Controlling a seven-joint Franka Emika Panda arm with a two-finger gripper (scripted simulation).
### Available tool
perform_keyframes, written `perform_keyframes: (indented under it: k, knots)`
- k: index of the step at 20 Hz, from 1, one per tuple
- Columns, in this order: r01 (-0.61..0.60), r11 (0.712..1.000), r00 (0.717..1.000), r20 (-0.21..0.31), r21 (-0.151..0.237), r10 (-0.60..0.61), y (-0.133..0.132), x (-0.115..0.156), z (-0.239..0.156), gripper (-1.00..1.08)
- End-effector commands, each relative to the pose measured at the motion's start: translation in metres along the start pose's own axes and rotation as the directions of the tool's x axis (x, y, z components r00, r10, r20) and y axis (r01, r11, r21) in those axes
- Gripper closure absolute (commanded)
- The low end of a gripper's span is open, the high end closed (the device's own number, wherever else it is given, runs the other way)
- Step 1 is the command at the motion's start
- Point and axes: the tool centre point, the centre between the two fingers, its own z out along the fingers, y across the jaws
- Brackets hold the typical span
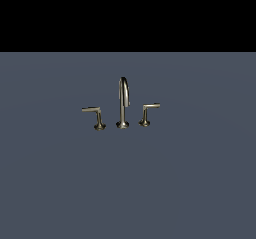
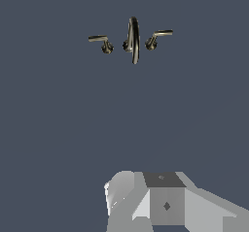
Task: Turn on the faucet by rotating a designated handle.
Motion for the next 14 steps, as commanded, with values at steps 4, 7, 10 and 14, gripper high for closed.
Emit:
perform_keyframes:
  k: [4,7,10,14]
  knots:
    - [-0.007,1.0,1.0,0.0,-0.003,0.007,0.003,0.0,-0.001,1.08]
    - [-0.027,1.0,1.0,0.001,-0.011,0.027,0.013,0.001,-0.004,1.08]
    - [-0.039,0.999,0.999,0.002,-0.017,0.039,0.02,0.0,-0.006,1.08]
    - [-0.039,0.999,0.999,0.002,-0.017,0.039,0.02,0.0,-0.006,1.08]
